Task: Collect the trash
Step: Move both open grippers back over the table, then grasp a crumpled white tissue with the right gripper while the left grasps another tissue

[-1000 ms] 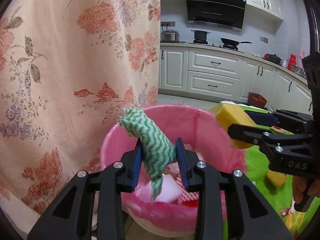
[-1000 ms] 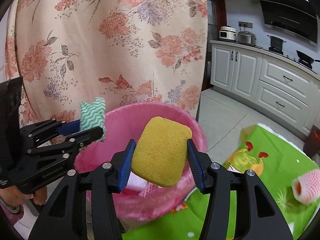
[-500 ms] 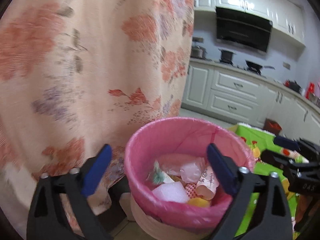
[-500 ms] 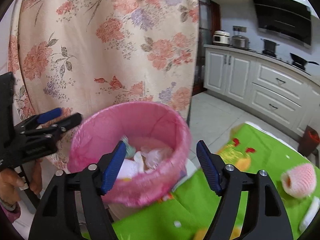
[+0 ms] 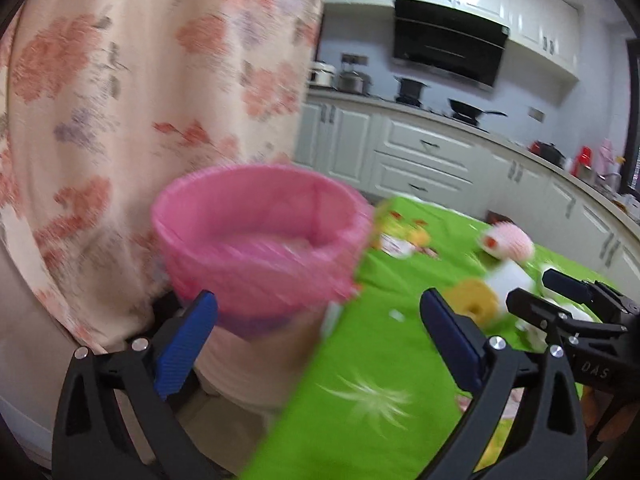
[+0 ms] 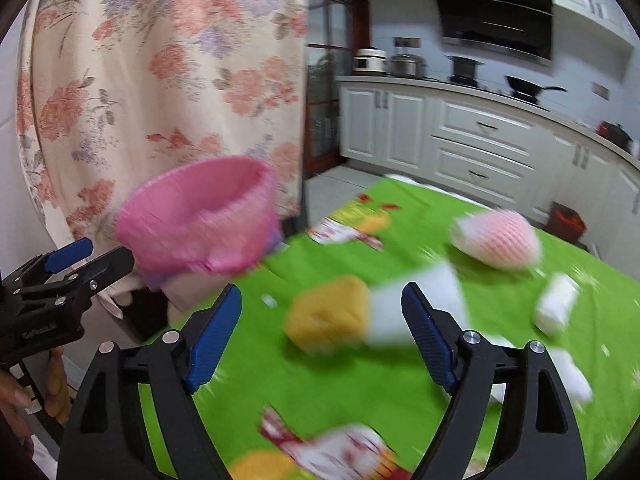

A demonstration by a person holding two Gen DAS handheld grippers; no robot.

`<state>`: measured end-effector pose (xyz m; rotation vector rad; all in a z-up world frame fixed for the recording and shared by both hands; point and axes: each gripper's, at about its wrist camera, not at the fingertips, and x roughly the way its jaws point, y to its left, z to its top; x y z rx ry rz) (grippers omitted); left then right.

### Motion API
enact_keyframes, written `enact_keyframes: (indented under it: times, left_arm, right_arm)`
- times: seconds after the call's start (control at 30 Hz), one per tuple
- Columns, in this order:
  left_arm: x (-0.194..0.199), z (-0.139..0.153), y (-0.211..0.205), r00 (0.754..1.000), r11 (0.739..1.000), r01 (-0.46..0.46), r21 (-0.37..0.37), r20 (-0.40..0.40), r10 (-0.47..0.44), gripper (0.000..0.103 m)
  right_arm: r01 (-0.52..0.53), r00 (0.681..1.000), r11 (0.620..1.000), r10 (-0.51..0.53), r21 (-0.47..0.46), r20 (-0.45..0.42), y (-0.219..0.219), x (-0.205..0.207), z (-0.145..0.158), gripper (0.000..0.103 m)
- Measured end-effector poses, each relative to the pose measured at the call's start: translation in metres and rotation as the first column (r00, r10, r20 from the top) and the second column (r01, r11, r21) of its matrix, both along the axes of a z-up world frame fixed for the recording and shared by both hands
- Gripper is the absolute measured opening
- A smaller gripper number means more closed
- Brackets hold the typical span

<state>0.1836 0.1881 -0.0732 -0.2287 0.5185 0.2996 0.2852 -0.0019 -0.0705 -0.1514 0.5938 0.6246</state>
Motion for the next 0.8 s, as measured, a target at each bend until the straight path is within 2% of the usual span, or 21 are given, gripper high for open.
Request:
enact_keyframes:
  times: [0.23, 0.5, 0.63, 0.8]
  left_arm:
    - [0.012, -0.011, -0.075, 0.992, 0.991, 0.128, 0.04, -0.024, -0.127, 0.098]
    - [0.033, -0.023, -0.131, 0.964, 0.966, 0.259, 0.014, -0.072, -0.257, 0.098]
    - [0.044, -0.03, -0.152, 0.943, 0.949, 0.316, 0.017, -0.118, -0.312, 0.098]
    - [0.069, -0.036, -0.17, 0.937, 0.943, 0.326, 0.069, -0.155, -0.313, 0.098]
  right_arm:
    - [0.172, 0.985, 0.985, -0.172, -0.008, -0.022, -0.087, -0.003, -0.018, 0.078]
    - [0.337, 0.94, 0.941, -0.338, -0.02, -0.047, -0.164, 0.023, -0.031, 0.078]
    - [0.35, 0.933, 0.936, -0.352, -0.036, -0.069, -0.175, 0.041, -0.038, 0.078]
    - [0.341, 0.932, 0.937, -0.347, -0.073, -0.103, -0.172, 0.06, -0.047, 0.078]
